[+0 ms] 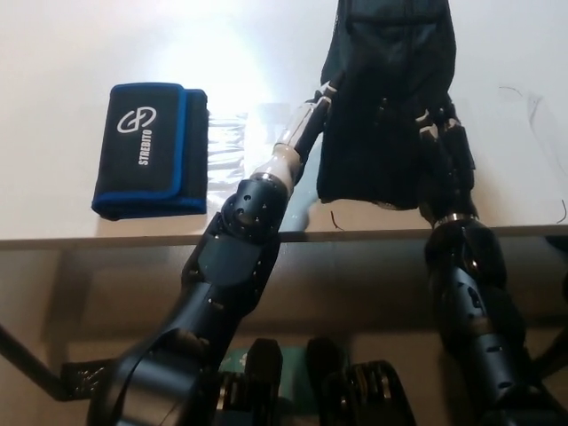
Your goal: Use both hands to pick up the lunch bag on the right hand side and smoothly move it near the note book on the left hand side
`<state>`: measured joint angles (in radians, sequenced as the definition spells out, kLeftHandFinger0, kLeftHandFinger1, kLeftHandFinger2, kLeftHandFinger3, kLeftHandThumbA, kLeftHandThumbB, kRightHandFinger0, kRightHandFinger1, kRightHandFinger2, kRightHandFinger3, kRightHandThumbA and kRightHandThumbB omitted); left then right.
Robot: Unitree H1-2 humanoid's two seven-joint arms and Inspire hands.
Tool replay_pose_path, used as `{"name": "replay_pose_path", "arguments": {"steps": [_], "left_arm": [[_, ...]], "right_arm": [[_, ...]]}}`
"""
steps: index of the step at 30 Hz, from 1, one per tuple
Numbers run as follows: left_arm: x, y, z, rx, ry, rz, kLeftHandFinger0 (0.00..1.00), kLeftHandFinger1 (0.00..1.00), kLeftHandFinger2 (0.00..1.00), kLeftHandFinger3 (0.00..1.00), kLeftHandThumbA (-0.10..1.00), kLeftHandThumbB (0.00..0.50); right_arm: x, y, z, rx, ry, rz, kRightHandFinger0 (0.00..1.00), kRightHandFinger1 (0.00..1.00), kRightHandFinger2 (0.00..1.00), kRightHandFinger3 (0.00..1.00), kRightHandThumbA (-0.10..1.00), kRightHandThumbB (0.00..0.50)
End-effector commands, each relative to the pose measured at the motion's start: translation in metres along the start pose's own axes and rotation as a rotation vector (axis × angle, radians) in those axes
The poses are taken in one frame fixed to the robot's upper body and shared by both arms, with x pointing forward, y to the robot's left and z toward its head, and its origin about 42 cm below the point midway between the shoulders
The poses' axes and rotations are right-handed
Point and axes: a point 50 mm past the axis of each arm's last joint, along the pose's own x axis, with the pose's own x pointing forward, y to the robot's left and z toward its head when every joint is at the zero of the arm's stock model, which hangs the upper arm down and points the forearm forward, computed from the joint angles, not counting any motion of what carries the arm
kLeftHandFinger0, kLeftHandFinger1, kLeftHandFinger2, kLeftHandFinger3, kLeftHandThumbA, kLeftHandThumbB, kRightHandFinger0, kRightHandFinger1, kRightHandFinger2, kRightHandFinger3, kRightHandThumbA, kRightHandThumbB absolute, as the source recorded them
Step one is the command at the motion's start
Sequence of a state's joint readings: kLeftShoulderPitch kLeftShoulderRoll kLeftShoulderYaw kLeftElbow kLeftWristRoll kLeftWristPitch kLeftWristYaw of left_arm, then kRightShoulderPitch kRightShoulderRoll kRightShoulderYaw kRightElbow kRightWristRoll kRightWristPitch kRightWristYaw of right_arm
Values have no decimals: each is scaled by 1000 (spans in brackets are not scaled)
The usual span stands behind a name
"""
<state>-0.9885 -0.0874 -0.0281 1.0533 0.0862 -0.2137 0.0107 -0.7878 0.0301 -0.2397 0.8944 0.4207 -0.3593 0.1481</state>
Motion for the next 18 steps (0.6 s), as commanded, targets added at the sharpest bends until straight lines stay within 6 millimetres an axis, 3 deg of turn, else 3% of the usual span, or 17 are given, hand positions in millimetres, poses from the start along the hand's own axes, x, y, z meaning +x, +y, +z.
{"name": "replay_pose_path", "arguments": {"steps": [1, 8, 15, 16, 18], "left_arm": [[-2, 7, 25, -72, -127, 6, 1000, 1000, 1000, 1000, 1000, 439], [-27, 27, 23, -48, -161, 89, 1000, 1000, 1000, 1000, 1000, 421], [-62, 48, 20, -28, -236, 132, 1000, 1000, 1000, 1000, 1000, 313], [-66, 50, 20, -29, -240, 137, 1000, 1000, 1000, 1000, 1000, 325], [-77, 54, 20, -25, -249, 158, 1000, 1000, 1000, 1000, 1000, 282]], "right_arm": [[9, 45, 0, 6, -21, 135, 1000, 1000, 1000, 1000, 1000, 372], [3, 66, -7, 21, 4, 191, 1000, 1000, 1000, 1000, 1000, 346], [0, 95, -16, 9, 24, 246, 1000, 1000, 1000, 1000, 1000, 338], [0, 97, -17, 4, 24, 248, 1000, 1000, 1000, 1000, 1000, 329], [-1, 105, -22, -13, 31, 270, 1000, 1000, 1000, 1000, 1000, 348]]}}
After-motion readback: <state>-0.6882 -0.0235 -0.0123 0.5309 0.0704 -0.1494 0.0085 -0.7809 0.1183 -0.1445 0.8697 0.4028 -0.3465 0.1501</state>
